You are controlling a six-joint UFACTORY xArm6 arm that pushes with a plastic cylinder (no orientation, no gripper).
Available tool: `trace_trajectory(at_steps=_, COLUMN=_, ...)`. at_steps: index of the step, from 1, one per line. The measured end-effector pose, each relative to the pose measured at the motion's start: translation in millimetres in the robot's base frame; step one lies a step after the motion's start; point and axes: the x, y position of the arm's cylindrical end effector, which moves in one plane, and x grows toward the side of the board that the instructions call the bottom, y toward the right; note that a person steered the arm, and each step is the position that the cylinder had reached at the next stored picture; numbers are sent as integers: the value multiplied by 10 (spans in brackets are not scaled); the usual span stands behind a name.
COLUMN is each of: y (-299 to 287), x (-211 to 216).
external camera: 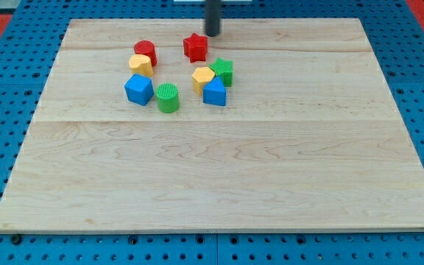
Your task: Push the green star and yellow hexagon towards left
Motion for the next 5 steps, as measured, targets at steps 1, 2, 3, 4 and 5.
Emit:
trace_trajectory(at_steps=1, y=-326, x=135)
trace_trajectory(at_steps=2, y=115, x=195)
trace_trajectory(at_steps=3, y=138, x=445)
trace_trajectory(at_steps=4, y=222, x=537)
trace_trajectory(at_steps=5, y=953, x=634)
